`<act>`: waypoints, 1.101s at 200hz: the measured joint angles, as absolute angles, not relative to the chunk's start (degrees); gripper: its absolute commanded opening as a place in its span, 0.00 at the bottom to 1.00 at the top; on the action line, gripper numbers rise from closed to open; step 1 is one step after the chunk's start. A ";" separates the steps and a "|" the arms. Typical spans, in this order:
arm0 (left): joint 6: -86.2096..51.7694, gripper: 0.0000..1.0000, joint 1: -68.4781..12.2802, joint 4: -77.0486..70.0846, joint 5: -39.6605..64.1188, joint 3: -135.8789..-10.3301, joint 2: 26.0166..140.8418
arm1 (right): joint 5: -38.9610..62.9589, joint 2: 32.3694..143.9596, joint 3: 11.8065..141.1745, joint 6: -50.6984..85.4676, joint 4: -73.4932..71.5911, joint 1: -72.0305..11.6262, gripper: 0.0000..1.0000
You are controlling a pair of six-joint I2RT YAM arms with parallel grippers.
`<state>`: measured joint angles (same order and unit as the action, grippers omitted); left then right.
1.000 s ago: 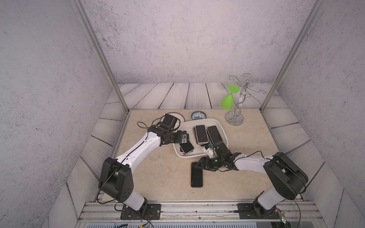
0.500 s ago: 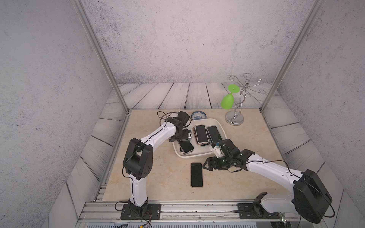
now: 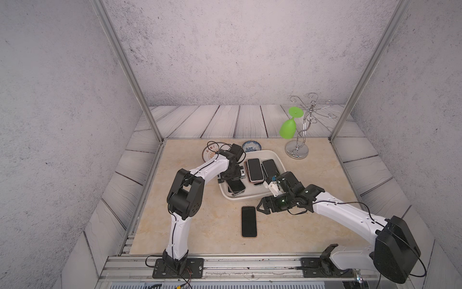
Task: Take the phone out of the storage box
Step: Pick up the phone from the storage box.
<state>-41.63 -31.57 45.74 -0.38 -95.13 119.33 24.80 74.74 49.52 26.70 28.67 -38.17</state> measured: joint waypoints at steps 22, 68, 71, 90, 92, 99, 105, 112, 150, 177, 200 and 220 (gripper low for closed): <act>-41.89 0.98 -31.57 46.06 -0.40 -95.57 119.66 | 24.71 74.74 49.25 26.28 28.71 -38.17 0.85; -41.85 0.99 -31.75 45.84 0.16 -96.71 121.99 | 24.45 74.74 48.64 25.82 28.18 -38.17 0.85; -41.76 1.00 -31.75 45.87 0.30 -96.79 122.13 | 24.45 74.74 48.53 25.80 28.10 -38.17 0.85; -41.39 0.92 -31.79 46.30 0.45 -97.38 122.74 | 24.45 74.74 48.23 25.74 27.88 -38.17 0.85; -41.34 0.91 -31.79 46.35 0.45 -97.38 122.76 | 24.43 74.74 48.23 25.71 27.86 -38.17 0.85; -41.15 0.86 -31.77 46.54 0.38 -97.38 122.78 | 24.43 74.74 48.23 25.67 27.68 -38.17 0.84; -40.95 0.82 -31.73 46.65 0.25 -97.38 122.78 | 24.43 74.74 48.23 25.63 27.53 -38.17 0.84; -40.77 0.78 -31.62 46.72 0.25 -97.38 122.76 | 24.38 74.74 48.23 25.56 27.40 -38.17 0.84; -38.13 0.57 -31.53 46.65 0.45 -97.41 122.52 | 23.40 74.76 48.47 25.15 27.40 -38.17 0.84; -34.87 0.52 -31.53 47.16 0.97 -97.21 121.32 | 21.52 75.70 52.01 24.05 29.06 -38.04 0.84; -31.81 0.49 -31.53 48.16 2.22 -97.23 117.67 | 20.49 77.34 57.52 22.83 30.04 -36.71 0.84; -29.02 0.48 -31.53 49.41 3.81 -98.00 113.25 | 21.21 79.00 61.78 22.44 29.61 -33.85 0.84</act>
<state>-29.02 -31.53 49.41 3.81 -98.00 113.25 21.21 79.00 61.78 22.44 29.61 -33.85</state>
